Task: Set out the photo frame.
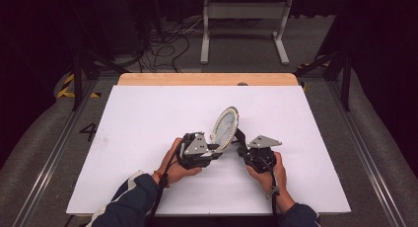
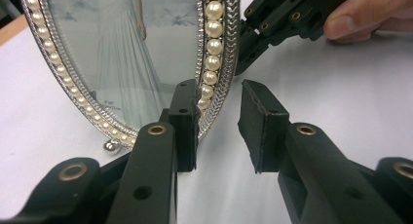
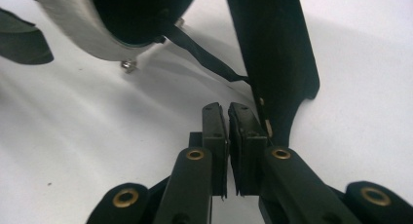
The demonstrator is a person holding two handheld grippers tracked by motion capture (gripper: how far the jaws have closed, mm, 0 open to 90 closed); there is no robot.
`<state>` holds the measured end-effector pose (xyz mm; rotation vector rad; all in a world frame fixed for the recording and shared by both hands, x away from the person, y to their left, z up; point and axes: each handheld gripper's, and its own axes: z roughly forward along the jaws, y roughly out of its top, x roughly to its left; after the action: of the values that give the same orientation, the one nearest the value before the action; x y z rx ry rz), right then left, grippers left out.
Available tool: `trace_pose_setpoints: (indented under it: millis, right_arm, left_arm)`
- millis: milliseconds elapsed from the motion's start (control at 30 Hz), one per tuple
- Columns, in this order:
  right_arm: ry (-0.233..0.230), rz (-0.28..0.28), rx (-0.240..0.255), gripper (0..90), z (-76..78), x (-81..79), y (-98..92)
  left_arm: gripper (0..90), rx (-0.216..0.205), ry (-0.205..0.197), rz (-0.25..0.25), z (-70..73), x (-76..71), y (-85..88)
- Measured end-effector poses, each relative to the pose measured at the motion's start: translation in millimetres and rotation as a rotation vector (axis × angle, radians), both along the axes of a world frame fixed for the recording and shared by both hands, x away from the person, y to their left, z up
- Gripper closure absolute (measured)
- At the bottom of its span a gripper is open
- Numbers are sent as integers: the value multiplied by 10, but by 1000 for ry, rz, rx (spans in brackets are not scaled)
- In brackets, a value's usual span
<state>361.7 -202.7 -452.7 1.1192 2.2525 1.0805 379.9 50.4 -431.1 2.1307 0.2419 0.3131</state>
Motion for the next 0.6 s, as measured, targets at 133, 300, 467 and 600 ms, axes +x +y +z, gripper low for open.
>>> trace_pose_setpoints:
  millis: [133, 300, 467, 600]
  right_arm:
    - [-27, 26, 0, 822, 53, -70, 33]
    - [-51, 51, 16, 771, 101, -148, 74]
    - [-73, 72, 38, 706, 146, -213, 103]
    - [-78, 80, 53, 656, 173, -243, 120]
  left_arm:
    - [676, -5, -10, 11, 45, -7, 116]
    - [647, 10, -13, 30, 74, -12, 263]
    - [566, 35, -11, 47, 71, -52, 389]
    - [474, 59, -29, 55, 39, -123, 488]
